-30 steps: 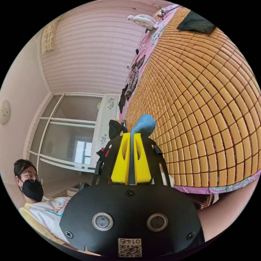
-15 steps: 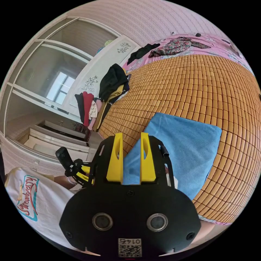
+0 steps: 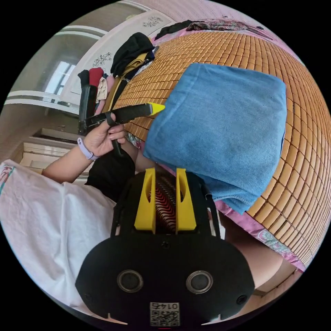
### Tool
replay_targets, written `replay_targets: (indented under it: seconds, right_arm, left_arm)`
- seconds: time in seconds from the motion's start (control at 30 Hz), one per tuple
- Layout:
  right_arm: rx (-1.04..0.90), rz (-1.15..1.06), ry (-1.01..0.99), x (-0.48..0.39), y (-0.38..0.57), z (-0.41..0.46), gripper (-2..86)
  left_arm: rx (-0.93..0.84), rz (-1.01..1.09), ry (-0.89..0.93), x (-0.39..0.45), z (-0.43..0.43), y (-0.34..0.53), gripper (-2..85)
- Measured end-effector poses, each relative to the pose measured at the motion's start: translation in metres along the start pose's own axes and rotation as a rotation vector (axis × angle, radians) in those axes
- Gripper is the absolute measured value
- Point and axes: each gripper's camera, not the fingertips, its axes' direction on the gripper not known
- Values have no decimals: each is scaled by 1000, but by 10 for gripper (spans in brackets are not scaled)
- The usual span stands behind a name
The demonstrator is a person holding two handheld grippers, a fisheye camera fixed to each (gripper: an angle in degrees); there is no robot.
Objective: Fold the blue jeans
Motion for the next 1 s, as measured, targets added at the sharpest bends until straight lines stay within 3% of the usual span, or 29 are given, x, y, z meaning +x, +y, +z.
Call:
replay_targets:
  seconds: [0.13, 0.2, 0.3, 0.4, 0.63, 1.0]
  right_arm:
    - [322, 197, 267, 38, 4, -49, 137]
    - [366, 283, 359, 58, 7, -53, 157]
    - [263, 338, 276, 82, 4, -34, 157]
    - [246, 250, 297, 71, 8, -21, 116]
    - [216, 306, 270, 67, 19, -24, 81]
    - [259, 79, 124, 9, -1, -55, 50]
  left_arm:
    - [-96, 11, 62, 6, 17, -21, 159]
    - [-105, 14, 50, 11, 16, -24, 161]
    - [-155, 28, 46, 18, 13, -26, 158]
    - [-279, 3, 140, 17, 17, -25, 140]
    - [-355, -84, 254, 16, 21, -16, 91]
    - [-131, 8, 159, 39, -32, 2, 54]
